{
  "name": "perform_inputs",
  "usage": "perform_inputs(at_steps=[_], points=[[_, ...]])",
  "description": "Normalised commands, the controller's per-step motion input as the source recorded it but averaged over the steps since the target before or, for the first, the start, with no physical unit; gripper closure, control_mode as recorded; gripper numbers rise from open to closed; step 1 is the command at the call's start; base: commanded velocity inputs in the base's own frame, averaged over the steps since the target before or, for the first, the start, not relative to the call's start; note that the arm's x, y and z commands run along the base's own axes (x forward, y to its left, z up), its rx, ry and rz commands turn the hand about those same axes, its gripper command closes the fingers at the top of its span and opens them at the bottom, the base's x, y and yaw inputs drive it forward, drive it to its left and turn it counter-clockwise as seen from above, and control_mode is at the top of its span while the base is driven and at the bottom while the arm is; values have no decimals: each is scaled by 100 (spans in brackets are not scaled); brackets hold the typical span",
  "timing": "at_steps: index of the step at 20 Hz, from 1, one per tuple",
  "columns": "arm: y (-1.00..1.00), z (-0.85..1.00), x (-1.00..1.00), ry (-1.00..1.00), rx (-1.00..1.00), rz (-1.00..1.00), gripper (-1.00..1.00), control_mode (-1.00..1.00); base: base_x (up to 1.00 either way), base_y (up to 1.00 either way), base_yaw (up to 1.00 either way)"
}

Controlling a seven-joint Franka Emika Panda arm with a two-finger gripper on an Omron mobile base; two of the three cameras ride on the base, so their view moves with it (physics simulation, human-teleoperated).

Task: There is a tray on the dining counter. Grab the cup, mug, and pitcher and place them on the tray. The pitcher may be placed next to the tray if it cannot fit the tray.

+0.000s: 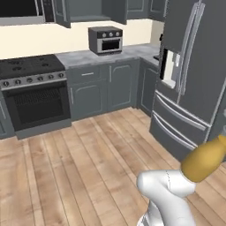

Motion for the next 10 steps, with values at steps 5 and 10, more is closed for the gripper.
perform_inputs(at_steps=[5, 10], points=[[0, 0, 0, 0, 0, 0, 100, 100, -100, 0, 0], [0, 0, 0, 0, 0, 0, 100, 100, -100, -1, 1]])
